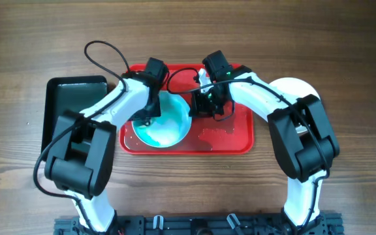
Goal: Clean dirty plates on tray and stack at the side
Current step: 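Scrub the last plate with the sponge in the left gripper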
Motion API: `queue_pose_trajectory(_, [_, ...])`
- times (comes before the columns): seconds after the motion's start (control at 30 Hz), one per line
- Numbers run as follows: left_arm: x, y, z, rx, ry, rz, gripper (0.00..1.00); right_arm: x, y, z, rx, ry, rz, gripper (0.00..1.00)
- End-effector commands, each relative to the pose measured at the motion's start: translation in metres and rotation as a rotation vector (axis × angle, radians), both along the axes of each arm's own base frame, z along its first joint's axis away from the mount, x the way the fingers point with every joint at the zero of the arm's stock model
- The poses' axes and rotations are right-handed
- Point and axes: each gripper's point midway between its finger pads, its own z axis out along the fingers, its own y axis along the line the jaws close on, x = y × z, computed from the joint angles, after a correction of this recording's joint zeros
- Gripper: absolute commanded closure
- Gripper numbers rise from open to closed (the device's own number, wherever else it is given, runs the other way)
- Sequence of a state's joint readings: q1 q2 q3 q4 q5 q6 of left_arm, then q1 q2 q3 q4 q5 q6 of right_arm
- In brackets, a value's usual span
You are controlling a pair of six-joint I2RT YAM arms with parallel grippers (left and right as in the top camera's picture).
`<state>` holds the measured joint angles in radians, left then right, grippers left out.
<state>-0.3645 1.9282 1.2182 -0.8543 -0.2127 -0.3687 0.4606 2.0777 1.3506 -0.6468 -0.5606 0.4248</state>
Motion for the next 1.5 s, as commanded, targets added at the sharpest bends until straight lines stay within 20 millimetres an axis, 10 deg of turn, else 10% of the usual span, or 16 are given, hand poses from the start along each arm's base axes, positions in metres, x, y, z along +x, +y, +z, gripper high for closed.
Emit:
queue_pose_trajectory(0.0, [-0.062,-0.078,-0.016,-0.503,0.304,-0.28,0.96,0.001,-0.01,-0.01,-0.043,0.009,-0.018,0.96])
queue_pose_trajectory(0.4, [-0.079,-0.11,0.003,-0.757,0.309,-0.623,0.96,0.002,-0.009,-0.01,-0.041,0.005,-0.018,0.96])
queue_pose_trajectory(0.67, [-0.018,-0.131,-0.004,-0.703,0.04,-0.636,0.96,0.002,-0.01,-0.01,-0.041,0.005,-0.017,0.96])
queue_pose_trajectory(1.07, [0.089,-0.019,0.0,0.0,-0.406,-0.017,0.96,0.002,-0.01,-0.01,-0.041,0.004,-0.017,0.96])
queue_pose_trajectory(1.2, [0.052,0.043,0.008,0.298,-0.361,0.196,0.96,0.002,-0.01,-0.01,-0.041,0.002,-0.015,0.96])
queue_pose_trajectory(1.3, [0.022,0.054,0.004,0.352,-0.242,0.207,0.96,0.003,-0.009,-0.01,-0.039,-0.001,-0.014,0.96])
queue_pose_trajectory(1.47, [-0.031,-0.036,-0.028,-0.182,0.159,-0.168,0.96,0.004,-0.009,-0.01,-0.041,-0.004,-0.016,0.96])
